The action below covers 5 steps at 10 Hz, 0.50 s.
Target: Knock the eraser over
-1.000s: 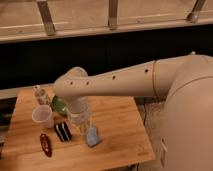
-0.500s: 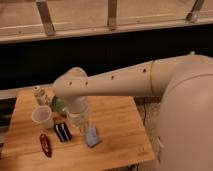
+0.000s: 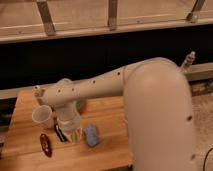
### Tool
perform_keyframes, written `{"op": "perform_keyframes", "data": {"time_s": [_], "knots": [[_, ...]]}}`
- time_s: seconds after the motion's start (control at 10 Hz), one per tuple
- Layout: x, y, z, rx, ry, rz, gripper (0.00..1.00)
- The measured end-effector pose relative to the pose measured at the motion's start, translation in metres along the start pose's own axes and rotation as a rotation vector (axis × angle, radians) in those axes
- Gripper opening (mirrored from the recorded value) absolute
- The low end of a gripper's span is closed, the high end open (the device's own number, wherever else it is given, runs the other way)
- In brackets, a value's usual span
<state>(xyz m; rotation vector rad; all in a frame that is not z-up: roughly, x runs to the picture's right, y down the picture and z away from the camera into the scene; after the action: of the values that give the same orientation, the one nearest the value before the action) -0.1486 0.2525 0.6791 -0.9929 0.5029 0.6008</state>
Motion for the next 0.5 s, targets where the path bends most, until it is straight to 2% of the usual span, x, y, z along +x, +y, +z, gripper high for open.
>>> {"op": "perform_keyframes", "data": {"time_s": [0.2, 0.4, 0.5], "knots": [[-0.010, 0.003, 0.013, -0.022, 0.009, -0.020, 0.00], [-0.027, 0.008, 0.006, -0.040, -0.023, -0.045, 0.00], [-0.038, 0.013, 0.000, -0.046, -0.057, -0.063, 0.00]]}}
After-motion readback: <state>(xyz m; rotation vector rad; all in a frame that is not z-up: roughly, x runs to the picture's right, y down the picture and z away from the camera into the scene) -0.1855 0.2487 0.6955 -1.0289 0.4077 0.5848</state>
